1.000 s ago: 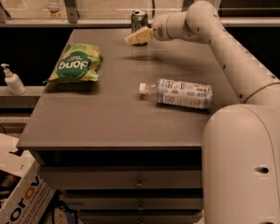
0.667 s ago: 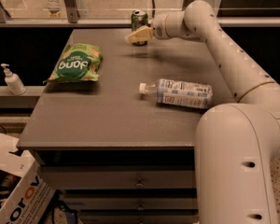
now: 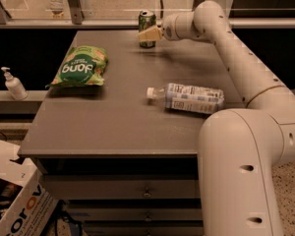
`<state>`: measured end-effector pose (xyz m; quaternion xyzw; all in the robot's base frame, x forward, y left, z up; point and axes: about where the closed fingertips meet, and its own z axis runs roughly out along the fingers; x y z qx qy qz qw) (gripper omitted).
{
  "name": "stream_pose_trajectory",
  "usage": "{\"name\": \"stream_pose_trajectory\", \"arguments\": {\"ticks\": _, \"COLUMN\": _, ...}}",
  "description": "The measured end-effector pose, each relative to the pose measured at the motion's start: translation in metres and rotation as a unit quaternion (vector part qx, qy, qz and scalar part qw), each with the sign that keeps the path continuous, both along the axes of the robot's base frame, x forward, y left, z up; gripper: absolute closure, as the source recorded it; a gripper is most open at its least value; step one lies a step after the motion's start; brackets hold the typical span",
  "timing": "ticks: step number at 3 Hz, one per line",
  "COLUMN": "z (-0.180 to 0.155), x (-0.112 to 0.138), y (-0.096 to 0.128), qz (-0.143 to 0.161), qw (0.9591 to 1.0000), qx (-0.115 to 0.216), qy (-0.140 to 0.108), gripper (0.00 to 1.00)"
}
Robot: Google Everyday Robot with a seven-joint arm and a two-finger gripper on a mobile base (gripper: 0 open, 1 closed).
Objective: Move green can near blue plastic bottle
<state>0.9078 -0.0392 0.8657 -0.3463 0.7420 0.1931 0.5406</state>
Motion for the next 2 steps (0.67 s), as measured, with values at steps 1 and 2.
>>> {"name": "stream_pose_trajectory", "arguments": {"ticks": 1, "z": -0.003, "x": 0.003, "y": -0.014, "qz": -0.016, "qw": 0.9999, "qx": -0.002, "qy": 0.004, "gripper": 0.41}}
{"name": "stream_pose_trajectory", "arguments": {"ticks": 2, "z": -0.002, "x": 0.002, "y": -0.027, "qz": -0.027, "qw": 0.9996, "qx": -0.001, "qy": 0.005, "gripper": 0.64}}
